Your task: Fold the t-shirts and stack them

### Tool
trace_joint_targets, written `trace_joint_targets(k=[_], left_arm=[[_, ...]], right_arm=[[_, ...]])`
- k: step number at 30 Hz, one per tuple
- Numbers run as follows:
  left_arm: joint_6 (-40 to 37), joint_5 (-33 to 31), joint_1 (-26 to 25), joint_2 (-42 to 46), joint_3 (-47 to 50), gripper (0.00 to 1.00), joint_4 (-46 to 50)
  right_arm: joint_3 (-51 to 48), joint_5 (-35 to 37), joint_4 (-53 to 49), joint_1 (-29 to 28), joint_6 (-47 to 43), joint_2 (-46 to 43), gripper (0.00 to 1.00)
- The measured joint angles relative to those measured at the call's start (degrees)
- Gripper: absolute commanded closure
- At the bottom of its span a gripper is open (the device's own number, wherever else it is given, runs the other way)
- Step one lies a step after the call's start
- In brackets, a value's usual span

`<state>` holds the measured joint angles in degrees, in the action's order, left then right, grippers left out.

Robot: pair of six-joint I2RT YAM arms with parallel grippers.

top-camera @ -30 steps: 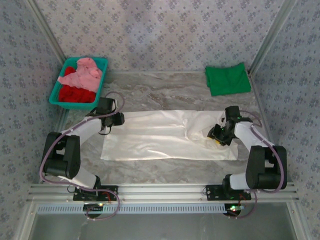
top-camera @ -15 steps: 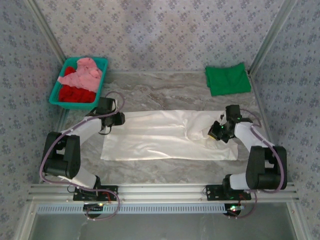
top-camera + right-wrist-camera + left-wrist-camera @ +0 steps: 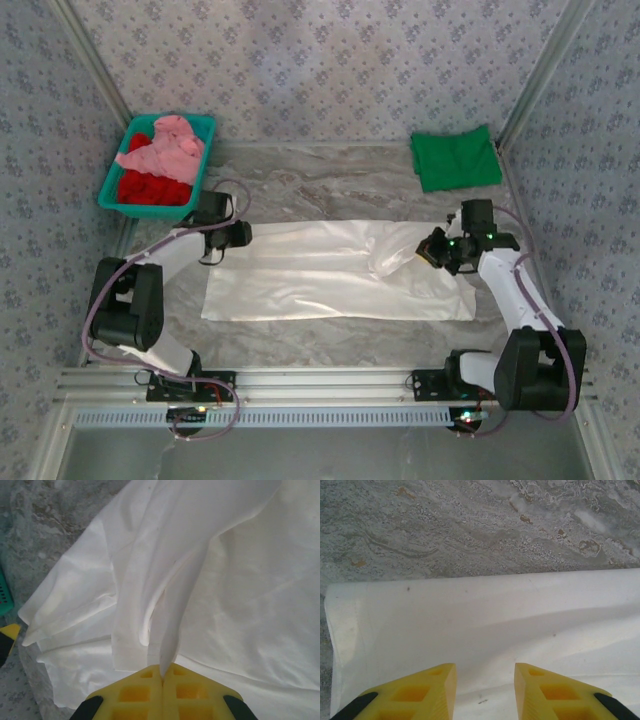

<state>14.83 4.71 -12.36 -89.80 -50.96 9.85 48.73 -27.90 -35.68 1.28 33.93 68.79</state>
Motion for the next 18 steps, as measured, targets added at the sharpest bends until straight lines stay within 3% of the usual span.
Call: trace_joint_targets(k=[6,14,18], left_arm=[[0.02,0.00,0.00,0.00,0.00,0.65,-0.02],[0.00,0.42,0.00,0.00,-0.57,0.65,0.04],[0.00,0.44,0.00,0.00,-1.11,0.65,0.00]], right_arm=[[0.50,0.22,0.02,0.00,0.35,-1.11,1.00],[-5.05,3.23,-1.99,-0.22,-1.36,3.87,0.99],[-6.16,5.05,-4.55,-0.72,-2.47,4.17,0.93]])
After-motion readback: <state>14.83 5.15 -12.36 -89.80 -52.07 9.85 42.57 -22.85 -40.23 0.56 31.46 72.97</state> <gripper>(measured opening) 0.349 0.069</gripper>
